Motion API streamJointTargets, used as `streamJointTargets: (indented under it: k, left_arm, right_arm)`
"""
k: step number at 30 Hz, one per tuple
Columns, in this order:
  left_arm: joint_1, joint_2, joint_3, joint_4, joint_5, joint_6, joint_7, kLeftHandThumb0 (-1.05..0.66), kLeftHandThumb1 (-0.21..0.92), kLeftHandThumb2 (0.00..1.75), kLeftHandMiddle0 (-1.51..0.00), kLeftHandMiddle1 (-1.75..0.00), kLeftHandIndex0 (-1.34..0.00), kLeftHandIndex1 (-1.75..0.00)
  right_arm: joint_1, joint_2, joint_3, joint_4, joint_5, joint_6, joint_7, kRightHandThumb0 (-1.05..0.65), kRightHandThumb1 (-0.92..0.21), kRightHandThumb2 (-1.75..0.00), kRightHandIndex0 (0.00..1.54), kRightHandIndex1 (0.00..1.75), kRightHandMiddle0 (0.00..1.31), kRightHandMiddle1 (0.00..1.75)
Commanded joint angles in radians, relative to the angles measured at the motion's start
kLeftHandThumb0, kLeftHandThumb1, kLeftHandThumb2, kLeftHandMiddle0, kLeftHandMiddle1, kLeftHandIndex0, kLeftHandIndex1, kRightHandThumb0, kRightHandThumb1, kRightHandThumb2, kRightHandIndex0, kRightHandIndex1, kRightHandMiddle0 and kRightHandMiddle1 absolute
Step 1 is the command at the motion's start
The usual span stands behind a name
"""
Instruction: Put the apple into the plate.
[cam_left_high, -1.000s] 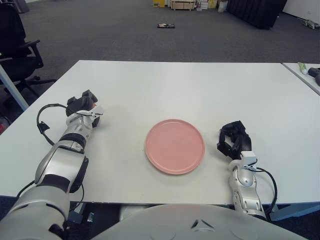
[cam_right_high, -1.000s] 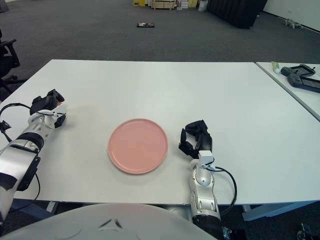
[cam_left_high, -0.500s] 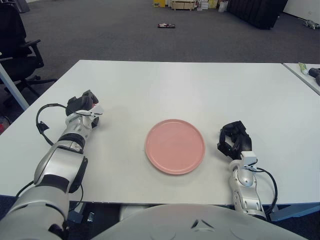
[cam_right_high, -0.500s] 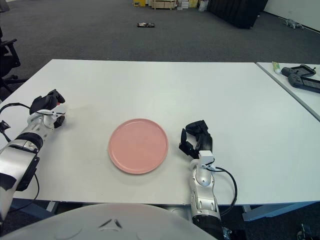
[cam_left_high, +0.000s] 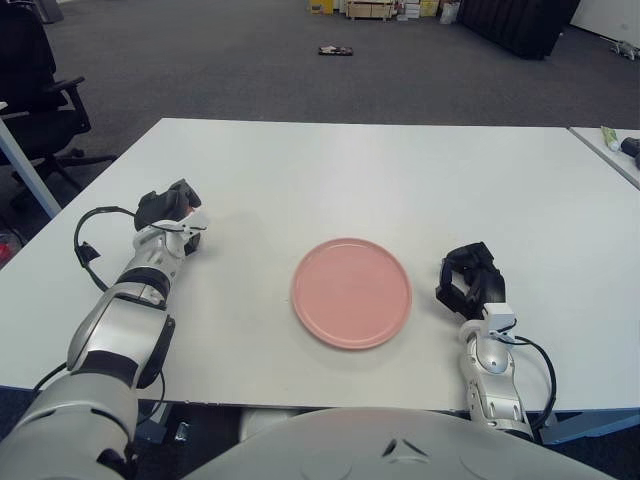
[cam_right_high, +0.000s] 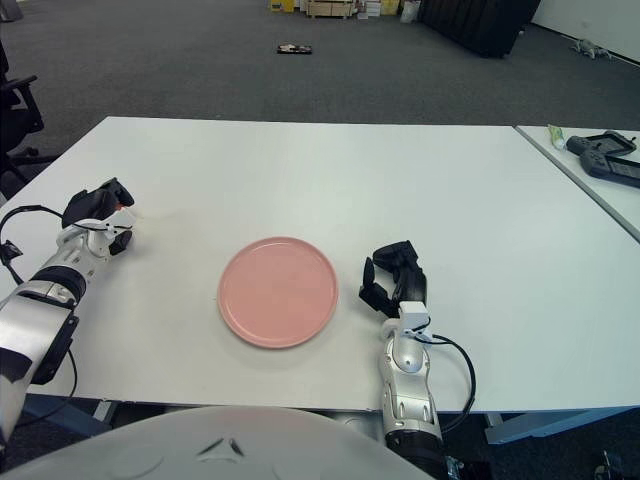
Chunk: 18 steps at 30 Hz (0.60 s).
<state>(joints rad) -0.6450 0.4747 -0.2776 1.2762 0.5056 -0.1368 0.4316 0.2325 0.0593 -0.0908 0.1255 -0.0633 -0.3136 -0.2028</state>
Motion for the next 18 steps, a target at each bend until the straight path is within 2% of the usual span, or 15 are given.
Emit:
streamJointTargets:
  k: [1,9,12,18]
  left_arm:
    - [0.015,-0.025,-0.021,-0.030,0.014,-0.018,0.000,0.00,-0.03,1.60,-0.96,-1.43,-0.68,-1.75]
    - [0.027,0.005,-0.054,-0.082,0.055,-0.116,0.087,0.00,0.01,1.60,-0.91,-1.53,-0.62,-1.75]
    - [0.027,0.011,-0.063,-0.100,0.070,-0.126,0.109,0.00,0.02,1.60,-0.90,-1.55,-0.62,-1.75]
    - [0.036,0.024,-0.080,-0.219,0.120,-0.102,0.147,0.00,0.04,1.59,-0.87,-1.60,-0.60,-1.75]
  right_arm:
    - [-0.003,0.005,-0.005,0.002,0.012,0.007,0.001,-0.41,-0.56,-1.02,0.59,1.34,0.42,1.75]
    - [-0.006,0.005,-0.006,0.000,0.005,0.021,-0.005,-0.40,-0.57,-1.01,0.58,1.33,0.41,1.75]
    - [-0.007,0.005,-0.006,0.001,0.007,0.020,-0.003,-0.40,-0.56,-1.01,0.59,1.33,0.42,1.75]
    - [-0.007,-0.001,-0.002,0.009,-0.004,0.004,-0.002,-0.41,-0.56,-1.02,0.60,1.34,0.42,1.75]
